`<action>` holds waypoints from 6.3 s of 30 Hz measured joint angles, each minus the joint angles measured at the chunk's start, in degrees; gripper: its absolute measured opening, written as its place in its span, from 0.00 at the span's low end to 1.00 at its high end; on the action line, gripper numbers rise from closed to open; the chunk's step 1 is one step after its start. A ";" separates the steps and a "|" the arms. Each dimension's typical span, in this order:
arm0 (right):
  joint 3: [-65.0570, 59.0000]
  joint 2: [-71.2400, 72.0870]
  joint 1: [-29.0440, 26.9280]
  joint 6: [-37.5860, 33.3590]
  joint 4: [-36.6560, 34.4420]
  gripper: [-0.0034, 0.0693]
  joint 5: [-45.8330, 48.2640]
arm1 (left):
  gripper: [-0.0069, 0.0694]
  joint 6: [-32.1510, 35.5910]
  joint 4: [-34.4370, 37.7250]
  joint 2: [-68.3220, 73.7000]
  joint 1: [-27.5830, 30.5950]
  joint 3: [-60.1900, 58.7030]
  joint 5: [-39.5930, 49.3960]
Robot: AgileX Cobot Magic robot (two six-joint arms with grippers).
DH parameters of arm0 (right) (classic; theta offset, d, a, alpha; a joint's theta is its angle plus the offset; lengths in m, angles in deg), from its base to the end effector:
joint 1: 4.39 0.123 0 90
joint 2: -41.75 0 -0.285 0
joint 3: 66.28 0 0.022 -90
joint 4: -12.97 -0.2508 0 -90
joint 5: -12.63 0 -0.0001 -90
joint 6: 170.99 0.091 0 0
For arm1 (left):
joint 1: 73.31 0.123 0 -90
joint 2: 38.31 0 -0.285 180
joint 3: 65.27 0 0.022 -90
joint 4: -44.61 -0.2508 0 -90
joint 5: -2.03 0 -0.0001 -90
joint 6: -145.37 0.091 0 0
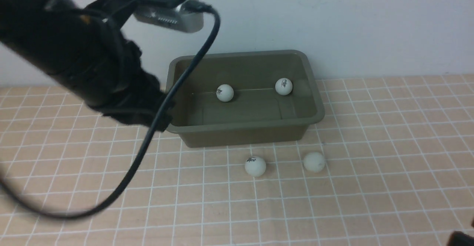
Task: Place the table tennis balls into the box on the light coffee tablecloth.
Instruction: 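Reach for and grasp a ping pong ball on the table beside the basket, then drop the ball into the bin, then reach for and grasp a ping pong ball on the table beside the basket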
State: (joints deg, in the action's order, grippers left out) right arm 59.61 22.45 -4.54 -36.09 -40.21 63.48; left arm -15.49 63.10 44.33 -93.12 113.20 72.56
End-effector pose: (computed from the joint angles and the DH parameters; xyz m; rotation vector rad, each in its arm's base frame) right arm 0.0323 0.0565 0.2857 -0.5228 1.8047 0.5773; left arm 0.2251 -0.1100 0.3751 0.8404 2.5352 -0.4458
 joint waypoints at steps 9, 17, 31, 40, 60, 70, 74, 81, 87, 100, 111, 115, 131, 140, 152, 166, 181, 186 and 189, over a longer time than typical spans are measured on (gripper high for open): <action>12.81 -26.09 0.00 -8.04 -1.60 0.48 2.73 | 0.10 8.29 2.45 -20.71 0.00 -18.56 -6.72; 30.35 -55.93 2.86 -5.54 7.31 0.48 5.77 | 0.10 8.98 7.17 -28.25 0.00 -23.71 -14.80; 41.96 -79.94 16.62 13.86 24.93 0.51 -5.20 | 0.10 8.98 7.77 -28.32 0.00 -23.71 -14.56; 42.14 -86.32 17.13 19.68 26.65 0.72 -10.42 | 0.10 8.98 7.77 -28.32 0.00 -23.71 -12.89; 43.74 -98.98 17.13 14.08 24.08 0.73 -16.87 | 0.10 8.98 7.77 -28.32 0.00 -23.88 -12.72; 48.85 -102.67 17.13 13.65 23.38 0.70 -12.68 | 0.10 8.98 7.77 -28.32 0.00 -23.88 -12.66; 49.32 -102.88 17.18 14.80 23.36 0.59 -10.25 | 0.10 8.98 7.77 -28.32 0.00 -23.88 -12.66; 49.38 -102.56 17.12 17.48 25.15 0.53 -8.56 | 0.10 8.98 6.92 -28.32 0.00 -23.88 -12.62; 49.38 -96.01 15.26 20.48 31.85 0.53 -4.89 | 0.10 8.98 6.76 -28.32 0.00 -23.88 -12.62; 59.69 -90.76 13.98 7.36 15.39 0.53 -0.10 | 0.10 9.03 6.76 -28.32 0.00 -23.88 -12.77; 81.84 -109.78 13.98 3.47 8.13 0.53 6.05 | 0.10 9.03 6.76 -28.32 0.00 -23.88 -12.77; 83.98 -110.70 13.98 4.29 8.51 0.65 5.92 | 0.10 9.03 6.76 -28.32 0.00 -23.88 -12.72; 89.74 -93.37 13.98 27.60 30.31 0.63 12.97 | 0.10 9.03 6.76 -28.32 0.00 -23.88 -13.03; 87.11 -83.59 14.33 31.82 26.60 0.16 21.10 | 0.10 9.03 6.76 -28.32 0.00 -23.92 -16.06; 56.34 -79.25 26.65 25.39 24.95 0.03 18.49 | 0.10 9.03 6.82 -28.32 0.00 -23.92 -17.25; 41.40 -81.58 31.96 17.90 24.84 0.11 -10.67 | 0.10 9.03 6.88 -28.32 0.00 -23.92 -17.12; 41.40 -92.34 31.96 14.10 14.08 0.75 -20.19 | 0.10 8.97 7.15 -28.32 0.00 -23.92 -15.40; 41.40 -94.35 31.96 14.10 13.30 0.76 -25.38 | 0.10 8.93 7.15 -28.32 0.00 -23.92 -15.33; 41.47 -95.58 31.96 14.10 13.02 0.76 -26.78 | 0.10 8.93 7.15 -28.32 0.00 -23.92 -15.33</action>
State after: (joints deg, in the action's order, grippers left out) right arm 101.08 -73.12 27.42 -21.98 -27.19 36.70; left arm -6.56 70.26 16.02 -93.12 89.28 57.23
